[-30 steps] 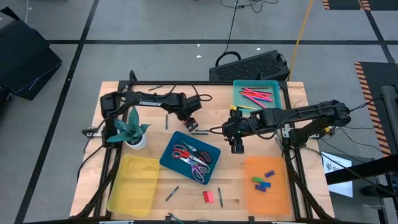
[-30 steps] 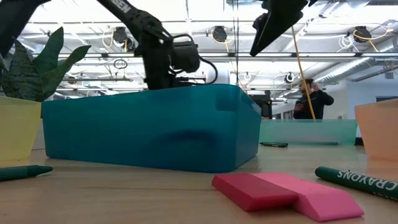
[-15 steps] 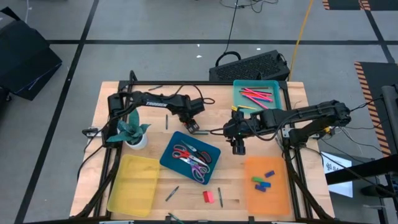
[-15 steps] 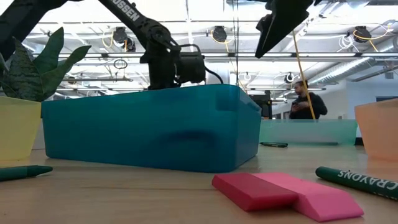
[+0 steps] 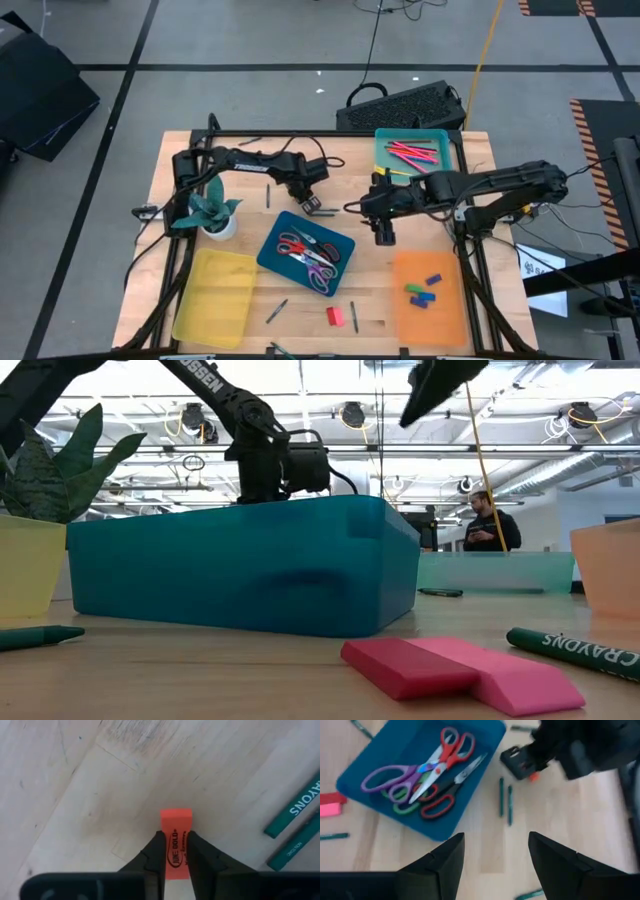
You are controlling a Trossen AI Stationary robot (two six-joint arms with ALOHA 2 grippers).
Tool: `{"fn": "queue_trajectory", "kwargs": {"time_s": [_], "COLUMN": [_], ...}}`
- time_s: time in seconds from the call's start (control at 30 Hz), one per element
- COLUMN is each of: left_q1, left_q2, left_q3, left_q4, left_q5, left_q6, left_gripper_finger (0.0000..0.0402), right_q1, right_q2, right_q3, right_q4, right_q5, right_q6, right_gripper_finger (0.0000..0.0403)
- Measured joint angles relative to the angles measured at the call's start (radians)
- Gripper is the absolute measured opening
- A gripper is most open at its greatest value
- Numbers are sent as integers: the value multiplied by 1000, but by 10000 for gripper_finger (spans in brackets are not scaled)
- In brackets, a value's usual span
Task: Sort crayons/erasers/pens/pencils in bins
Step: Put the orange eraser into the orange bin
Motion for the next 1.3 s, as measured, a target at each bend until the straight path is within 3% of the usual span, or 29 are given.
{"fn": "queue_trajectory", "kwargs": {"time_s": [0.17,0.6,0.77,1.07,1.3], "left_q1": [7,-12,-60,-161,-176], "left_q2": [-89,-353,-386,-391,-391], "left_q3": [-9,-2,1,-2,-2], "left_q4": [38,238,332,467,554], "left_q5": [80,540,688,719,711], "left_q6": [1,-13,14,76,29], "left_gripper_finger": [60,62,62,62,63], "right_q1": [0,1,4,4,24], "right_q2": [-27,-58,-58,-53,-52], "right_q3": [5,5,5,-41,-178], "right_q4": [47,269,360,435,628], "right_q5": [8,7,-54,-206,-202], "right_q6": [-100,-503,-531,-454,-456], "right_gripper_finger": [212,212,212,212,212]}}
